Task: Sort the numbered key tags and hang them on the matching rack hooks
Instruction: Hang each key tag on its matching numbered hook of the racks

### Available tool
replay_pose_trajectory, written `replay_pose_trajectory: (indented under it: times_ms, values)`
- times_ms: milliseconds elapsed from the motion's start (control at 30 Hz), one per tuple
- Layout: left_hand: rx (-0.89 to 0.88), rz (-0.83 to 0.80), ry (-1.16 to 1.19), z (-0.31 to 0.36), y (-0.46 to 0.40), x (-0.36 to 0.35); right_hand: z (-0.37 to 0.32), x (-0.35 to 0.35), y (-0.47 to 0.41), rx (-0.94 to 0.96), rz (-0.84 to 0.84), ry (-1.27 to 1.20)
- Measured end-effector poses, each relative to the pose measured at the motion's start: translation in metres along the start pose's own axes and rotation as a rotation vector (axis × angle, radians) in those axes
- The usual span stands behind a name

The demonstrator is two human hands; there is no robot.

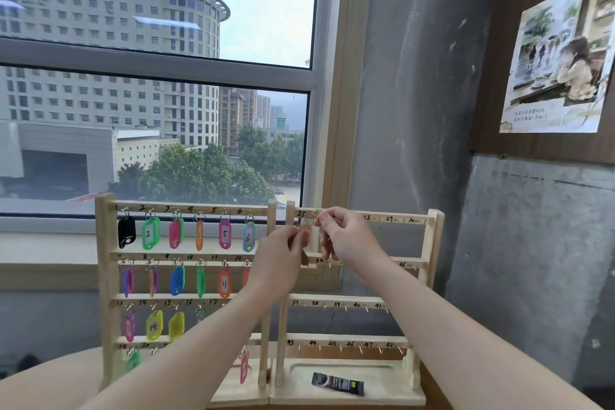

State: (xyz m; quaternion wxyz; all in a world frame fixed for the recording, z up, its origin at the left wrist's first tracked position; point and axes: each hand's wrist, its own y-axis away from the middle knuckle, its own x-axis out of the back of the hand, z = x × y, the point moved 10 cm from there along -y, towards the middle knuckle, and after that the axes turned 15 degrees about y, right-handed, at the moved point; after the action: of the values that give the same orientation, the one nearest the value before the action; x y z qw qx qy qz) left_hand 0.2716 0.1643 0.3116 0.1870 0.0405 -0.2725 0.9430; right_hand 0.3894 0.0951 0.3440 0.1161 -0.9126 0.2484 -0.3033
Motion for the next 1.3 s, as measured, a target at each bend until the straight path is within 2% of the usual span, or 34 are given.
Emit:
replay_pose_trajectory:
  times_ms: [167, 333, 600, 767, 1033, 1167, 1300]
  values:
    - [0.045, -0.043, 0.062, -0.011, 0.015, 0.000, -0.001, -0.006, -0.002, -0.004, 0.027, 0.027]
    - [0.062, -0.065, 0.113, -0.016, 0.016, 0.001, 0.003, -0.011, -0.003, -0.047, 0.039, 0.180]
    - [0.221, -0.117, 0.134, -0.041, 0.044, -0.012, 0.037, -0.033, 0.022, -0.264, -0.126, 0.128]
    - [0.232, -0.167, 0.039, -0.048, 0.085, -0.020, 0.072, -0.045, 0.086, -0.396, -0.315, 0.087]
    - [0.386, -0.350, 0.014, -0.070, 0.186, -0.070, 0.131, -0.011, 0.222, -0.538, -0.369, -0.055]
    - [0.410, -0.567, -0.070, -0.084, 0.249, -0.116, 0.165, 0.010, 0.287, -0.531, -0.440, 0.180]
    - [0.408, -0.752, -0.125, -0.096, 0.302, -0.157, 0.197, 0.045, 0.331, -0.535, -0.346, 0.555]
